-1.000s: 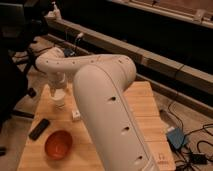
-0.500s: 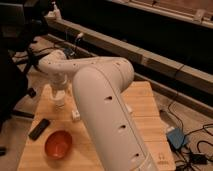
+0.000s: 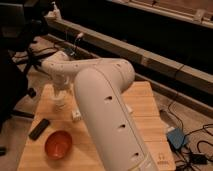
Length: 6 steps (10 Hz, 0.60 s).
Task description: Pick up the ceramic cup
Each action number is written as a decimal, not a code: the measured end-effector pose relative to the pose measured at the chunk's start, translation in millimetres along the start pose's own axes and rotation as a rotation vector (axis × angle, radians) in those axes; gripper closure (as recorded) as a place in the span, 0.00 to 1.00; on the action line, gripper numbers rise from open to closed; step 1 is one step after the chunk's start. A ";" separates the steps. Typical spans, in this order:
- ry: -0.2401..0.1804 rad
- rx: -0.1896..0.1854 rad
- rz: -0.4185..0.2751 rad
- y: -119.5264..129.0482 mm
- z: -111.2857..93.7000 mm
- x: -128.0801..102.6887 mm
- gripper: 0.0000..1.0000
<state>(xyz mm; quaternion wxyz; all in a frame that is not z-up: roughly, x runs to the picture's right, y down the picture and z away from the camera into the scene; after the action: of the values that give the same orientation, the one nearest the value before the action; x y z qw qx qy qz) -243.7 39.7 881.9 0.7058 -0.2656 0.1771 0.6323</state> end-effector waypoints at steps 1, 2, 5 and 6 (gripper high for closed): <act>-0.002 -0.011 0.002 0.8 3.7 -0.1 0.39; 0.002 -0.032 -0.004 3.9 7.2 1.7 0.46; 0.006 -0.092 -0.043 7.7 7.2 7.5 0.77; 0.004 -0.092 -0.050 2.9 2.3 9.0 0.87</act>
<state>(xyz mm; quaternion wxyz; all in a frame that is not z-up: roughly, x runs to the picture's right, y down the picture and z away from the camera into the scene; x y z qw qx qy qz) -245.5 48.4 878.0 0.7080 -0.3035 0.1426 0.6215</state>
